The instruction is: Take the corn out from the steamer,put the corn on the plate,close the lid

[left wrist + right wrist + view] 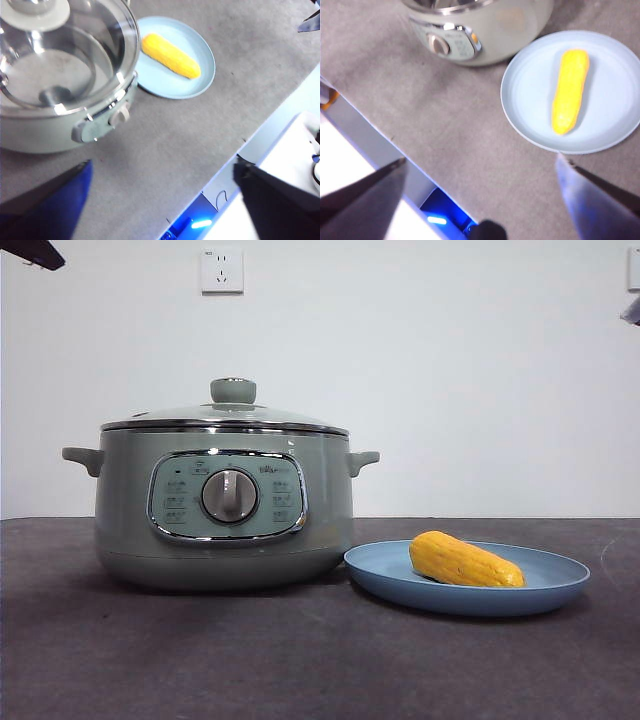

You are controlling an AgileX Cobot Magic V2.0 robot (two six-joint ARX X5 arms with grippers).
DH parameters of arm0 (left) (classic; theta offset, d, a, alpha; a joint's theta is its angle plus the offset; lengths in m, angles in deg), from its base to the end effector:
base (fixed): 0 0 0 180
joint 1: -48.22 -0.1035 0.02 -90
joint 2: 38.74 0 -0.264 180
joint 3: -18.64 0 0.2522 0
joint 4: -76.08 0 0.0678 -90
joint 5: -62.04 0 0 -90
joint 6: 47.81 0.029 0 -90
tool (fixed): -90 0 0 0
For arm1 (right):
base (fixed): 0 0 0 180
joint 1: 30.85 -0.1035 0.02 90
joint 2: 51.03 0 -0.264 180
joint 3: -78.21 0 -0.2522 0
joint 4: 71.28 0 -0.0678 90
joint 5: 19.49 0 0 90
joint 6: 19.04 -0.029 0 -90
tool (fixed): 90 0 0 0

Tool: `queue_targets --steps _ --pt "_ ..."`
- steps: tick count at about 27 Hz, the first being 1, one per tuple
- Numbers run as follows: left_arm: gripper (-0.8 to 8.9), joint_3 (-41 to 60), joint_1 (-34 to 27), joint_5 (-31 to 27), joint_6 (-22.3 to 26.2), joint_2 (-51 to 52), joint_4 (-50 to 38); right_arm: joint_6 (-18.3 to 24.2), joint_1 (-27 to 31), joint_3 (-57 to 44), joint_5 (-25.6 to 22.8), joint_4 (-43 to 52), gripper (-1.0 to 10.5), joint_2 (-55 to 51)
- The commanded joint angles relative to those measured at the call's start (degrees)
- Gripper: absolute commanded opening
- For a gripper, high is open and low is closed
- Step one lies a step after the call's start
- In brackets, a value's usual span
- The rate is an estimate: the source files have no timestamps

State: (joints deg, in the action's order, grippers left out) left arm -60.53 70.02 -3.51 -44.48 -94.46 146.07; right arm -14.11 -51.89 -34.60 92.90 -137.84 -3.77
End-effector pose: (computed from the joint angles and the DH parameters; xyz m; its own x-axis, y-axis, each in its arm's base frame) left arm 0.1510 -0.0733 0.3536 0.4277 -0.6168 -0.6608 0.6405 0.7226 -0.2600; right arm 0.1294 0.0616 0.3146 0.4559 0.5835 -0.6721 -0.6323 0.7438 0.2169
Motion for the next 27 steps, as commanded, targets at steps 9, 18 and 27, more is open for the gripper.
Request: queue_targets --steps 9,18,27 --pt "-0.05 0.4 0.0 0.2 -0.5 0.0 0.4 0.7 -0.1 -0.4 0.0 -0.2 0.0 0.0" --pt "-0.04 0.4 0.0 -0.4 -0.5 0.0 0.4 0.5 -0.1 -0.4 0.0 -0.2 0.0 0.0" --pt "-0.04 0.4 0.0 -0.4 -0.5 0.0 0.4 0.5 -0.1 -0.4 0.0 -0.2 0.0 0.0"
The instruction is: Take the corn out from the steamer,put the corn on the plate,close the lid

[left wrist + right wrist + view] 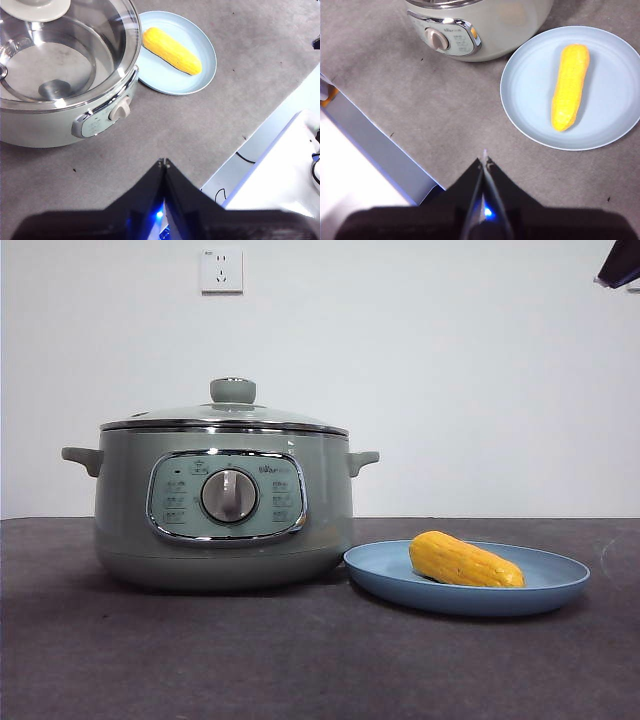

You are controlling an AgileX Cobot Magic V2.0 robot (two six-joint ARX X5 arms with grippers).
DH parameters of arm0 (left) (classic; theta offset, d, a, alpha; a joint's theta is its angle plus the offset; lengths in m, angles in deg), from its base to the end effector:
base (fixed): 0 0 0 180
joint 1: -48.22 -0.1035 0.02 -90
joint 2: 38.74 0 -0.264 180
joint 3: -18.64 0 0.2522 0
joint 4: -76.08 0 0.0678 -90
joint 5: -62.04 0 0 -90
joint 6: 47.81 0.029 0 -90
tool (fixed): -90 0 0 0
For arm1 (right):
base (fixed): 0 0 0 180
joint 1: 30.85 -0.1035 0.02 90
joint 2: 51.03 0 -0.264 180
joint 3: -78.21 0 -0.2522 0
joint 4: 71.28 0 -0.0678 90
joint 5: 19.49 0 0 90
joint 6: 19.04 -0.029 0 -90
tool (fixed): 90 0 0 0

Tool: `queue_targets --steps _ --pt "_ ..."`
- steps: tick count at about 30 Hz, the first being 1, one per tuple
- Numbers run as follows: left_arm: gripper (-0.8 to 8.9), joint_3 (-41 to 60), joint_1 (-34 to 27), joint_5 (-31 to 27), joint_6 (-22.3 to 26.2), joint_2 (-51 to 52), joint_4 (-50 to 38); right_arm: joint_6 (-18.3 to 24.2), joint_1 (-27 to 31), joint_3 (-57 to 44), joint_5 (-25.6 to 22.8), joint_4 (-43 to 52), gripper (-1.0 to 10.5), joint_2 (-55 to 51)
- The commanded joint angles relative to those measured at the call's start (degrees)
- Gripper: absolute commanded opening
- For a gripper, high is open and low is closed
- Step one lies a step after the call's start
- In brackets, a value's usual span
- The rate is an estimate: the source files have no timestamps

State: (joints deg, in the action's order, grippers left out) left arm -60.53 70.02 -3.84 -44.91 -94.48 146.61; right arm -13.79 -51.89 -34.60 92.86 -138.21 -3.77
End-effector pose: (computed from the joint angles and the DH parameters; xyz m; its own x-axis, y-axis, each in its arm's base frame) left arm 0.1506 -0.0730 0.3529 0.4251 -0.6102 -0.6686 0.6309 0.7294 -0.2645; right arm 0.1290 0.0614 0.3142 0.4522 0.5814 -0.6764 -0.6341 0.7429 0.2145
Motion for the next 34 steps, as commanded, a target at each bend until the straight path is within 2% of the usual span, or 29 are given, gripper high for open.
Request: queue_targets --steps 1,6,10,13,15,19,23,28,34 --pt "-0.04 0.4 0.0 0.0 -0.1 0.0 -0.2 0.2 -0.1 -0.4 0.0 0.2 0.0 0.0" --pt "-0.04 0.4 -0.1 -0.8 0.3 0.0 -4.5 0.1 -0.1 -0.4 0.0 0.2 0.0 0.0" --pt "-0.04 0.4 0.0 -3.5 3.2 0.0 -8.0 0.2 -0.1 -0.4 0.0 0.2 0.0 0.0" --pt "-0.04 0.4 -2.8 -7.0 6.7 1.6 -12.9 0.2 -0.1 -0.4 0.0 0.2 0.0 0.0" --pt "-0.04 0.5 -5.7 -7.1 9.1 3.5 -16.4 0.2 -0.1 -0.4 0.0 0.2 0.0 0.0" --pt "-0.04 2.9 -13.4 -7.1 9.9 9.8 -23.7 0.1 -0.1 -0.4 0.0 0.2 0.0 0.0" --pt "-0.04 13.0 -19.5 -8.5 10.9 18.7 -35.9 0.1 -0.1 -0.4 0.0 0.2 0.0 0.0" --pt "-0.04 30.0 -23.7 -13.1 10.6 29.7 -48.9 0.2 -0.1 -0.4 0.0 0.2 0.0 0.0" --pt "-0.04 45.4 -26.2 -13.7 8.7 39.4 -52.3 0.2 -0.1 -0.4 0.0 0.2 0.0 0.0"
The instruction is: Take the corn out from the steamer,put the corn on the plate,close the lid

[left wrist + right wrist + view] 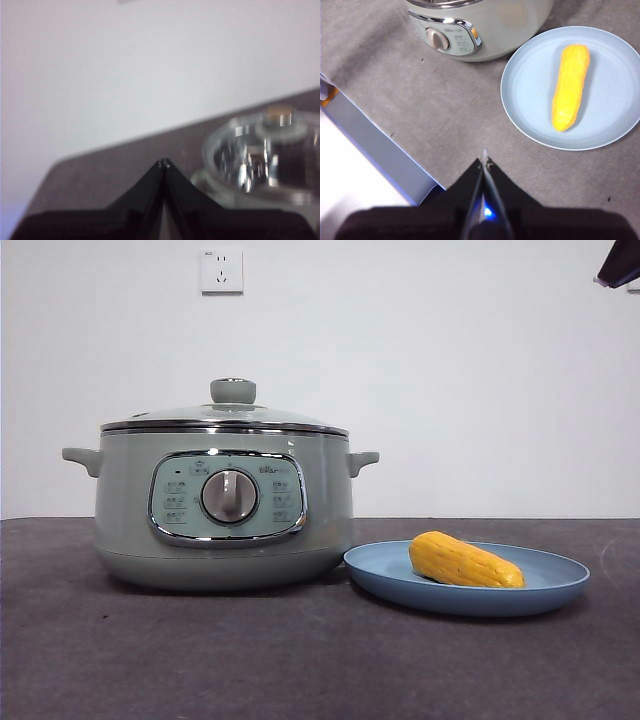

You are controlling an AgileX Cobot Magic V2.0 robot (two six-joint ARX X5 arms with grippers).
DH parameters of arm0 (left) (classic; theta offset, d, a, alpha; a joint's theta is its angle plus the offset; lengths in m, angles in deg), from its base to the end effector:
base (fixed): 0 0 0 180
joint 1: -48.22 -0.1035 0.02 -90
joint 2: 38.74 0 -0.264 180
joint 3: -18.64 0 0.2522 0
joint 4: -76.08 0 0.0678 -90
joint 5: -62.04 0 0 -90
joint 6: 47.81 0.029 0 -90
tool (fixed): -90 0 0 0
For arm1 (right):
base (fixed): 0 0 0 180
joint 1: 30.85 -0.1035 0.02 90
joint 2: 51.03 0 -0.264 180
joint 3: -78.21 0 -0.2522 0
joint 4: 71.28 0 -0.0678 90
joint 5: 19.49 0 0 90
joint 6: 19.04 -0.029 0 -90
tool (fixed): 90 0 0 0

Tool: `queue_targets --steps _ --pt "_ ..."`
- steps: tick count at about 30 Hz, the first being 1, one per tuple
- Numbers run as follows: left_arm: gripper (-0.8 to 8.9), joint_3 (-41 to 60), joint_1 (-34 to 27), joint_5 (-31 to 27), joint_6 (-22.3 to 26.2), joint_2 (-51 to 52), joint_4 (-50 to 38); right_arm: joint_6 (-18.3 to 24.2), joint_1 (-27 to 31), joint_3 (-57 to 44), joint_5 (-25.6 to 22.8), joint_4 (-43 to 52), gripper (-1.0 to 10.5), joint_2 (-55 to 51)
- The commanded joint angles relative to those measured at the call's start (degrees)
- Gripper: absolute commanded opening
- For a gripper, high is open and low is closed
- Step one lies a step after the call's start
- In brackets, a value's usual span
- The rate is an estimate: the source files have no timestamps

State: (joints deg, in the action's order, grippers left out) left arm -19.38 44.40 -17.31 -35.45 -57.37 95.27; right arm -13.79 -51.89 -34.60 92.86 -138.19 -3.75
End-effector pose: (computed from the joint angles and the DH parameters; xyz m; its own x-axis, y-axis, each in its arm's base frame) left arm 0.1042 0.0016 0.2719 0.9929 -0.1189 0.0034 0.1154 0.9698 0.2147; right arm 0.1291 0.0615 0.3141 0.4522 0.5814 -0.6764 -0.6341 0.7429 0.2145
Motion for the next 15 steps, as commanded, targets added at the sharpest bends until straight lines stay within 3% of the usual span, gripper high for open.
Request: queue_targets --steps 1,4,11,15 --pt "-0.04 6.3 -0.9 -0.2 -0.8 3.5 -1.0 0.2 -0.1 -0.4 0.0 0.2 0.0 -0.1" --pt "-0.04 11.3 -1.4 -0.7 -2.1 6.4 -1.1 0.2 -0.1 -0.4 0.0 0.2 0.0 -0.1" --pt "-0.04 20.0 -1.6 -9.0 -6.4 11.4 -1.6 0.2 -0.1 -0.4 0.0 0.2 0.0 -0.1" --pt "-0.04 23.4 -1.6 -9.5 -7.2 13.7 -1.5 0.2 -0.1 -0.4 0.0 0.2 0.0 -0.1"
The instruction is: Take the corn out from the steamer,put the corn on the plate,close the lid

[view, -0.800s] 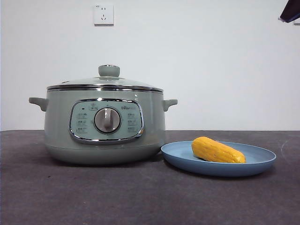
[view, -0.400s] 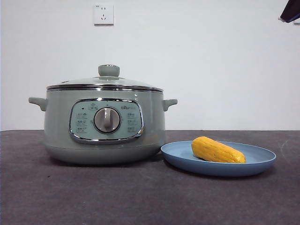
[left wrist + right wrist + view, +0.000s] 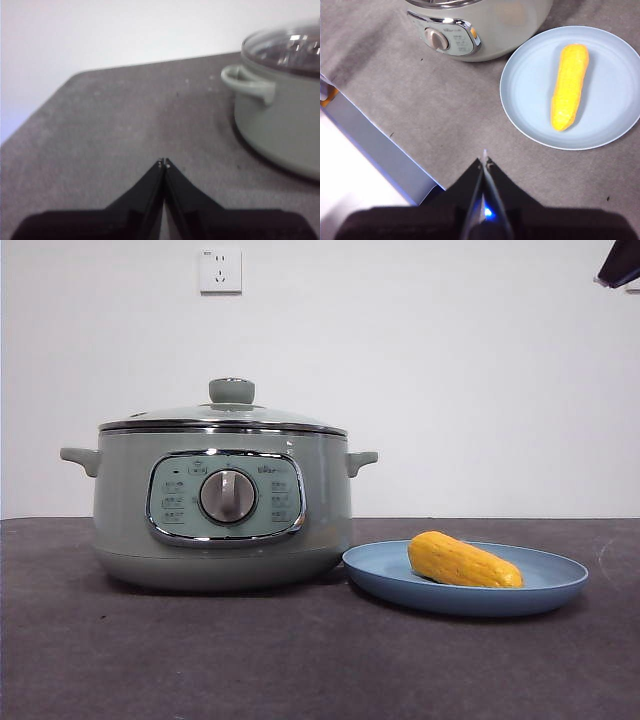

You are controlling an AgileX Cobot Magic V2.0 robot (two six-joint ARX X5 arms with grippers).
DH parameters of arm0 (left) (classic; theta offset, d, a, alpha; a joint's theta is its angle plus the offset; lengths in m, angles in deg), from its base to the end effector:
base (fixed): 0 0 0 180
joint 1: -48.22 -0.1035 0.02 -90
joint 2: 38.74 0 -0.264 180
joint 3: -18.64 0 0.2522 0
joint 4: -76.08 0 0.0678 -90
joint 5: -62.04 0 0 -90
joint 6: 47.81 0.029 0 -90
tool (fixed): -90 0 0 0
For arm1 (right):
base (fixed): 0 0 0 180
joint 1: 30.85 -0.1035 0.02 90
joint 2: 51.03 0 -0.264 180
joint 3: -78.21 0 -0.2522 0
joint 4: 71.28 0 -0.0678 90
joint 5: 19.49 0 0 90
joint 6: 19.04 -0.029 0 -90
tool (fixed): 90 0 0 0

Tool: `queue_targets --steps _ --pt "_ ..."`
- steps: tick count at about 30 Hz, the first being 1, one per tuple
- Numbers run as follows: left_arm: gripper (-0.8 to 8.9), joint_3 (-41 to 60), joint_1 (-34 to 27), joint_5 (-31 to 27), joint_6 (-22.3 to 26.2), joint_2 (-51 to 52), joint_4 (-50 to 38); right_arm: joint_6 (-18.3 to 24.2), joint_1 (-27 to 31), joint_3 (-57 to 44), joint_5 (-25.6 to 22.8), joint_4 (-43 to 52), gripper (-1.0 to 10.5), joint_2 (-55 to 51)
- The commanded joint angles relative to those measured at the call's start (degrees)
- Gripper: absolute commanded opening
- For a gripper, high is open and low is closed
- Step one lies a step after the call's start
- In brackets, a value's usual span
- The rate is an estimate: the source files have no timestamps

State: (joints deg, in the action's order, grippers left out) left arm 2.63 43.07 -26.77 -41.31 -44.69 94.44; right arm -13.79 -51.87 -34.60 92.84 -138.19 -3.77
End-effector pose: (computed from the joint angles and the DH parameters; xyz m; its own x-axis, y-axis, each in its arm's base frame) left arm 0.1012 0.0085 0.1609 0.9872 0.0681 -0.1443 -0.0526 0.9926 0.1090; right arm 0.1291 0.0614 0.3142 0.4528 0.5810 -0.6763 -0.6338 0.7432 0.2142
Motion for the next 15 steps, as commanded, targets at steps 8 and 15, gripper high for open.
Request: queue_targets --steps 8,15 --pt "-0.04 2.1 -0.1 0.0 -5.1 5.8 6.1 0.1 -0.1 -0.4 -0.1 0.2 0.0 0.0" --pt "-0.04 2.1 -0.1 0.4 -6.5 5.8 5.6 0.2 -0.1 -0.4 -0.1 0.2 0.0 -0.1"
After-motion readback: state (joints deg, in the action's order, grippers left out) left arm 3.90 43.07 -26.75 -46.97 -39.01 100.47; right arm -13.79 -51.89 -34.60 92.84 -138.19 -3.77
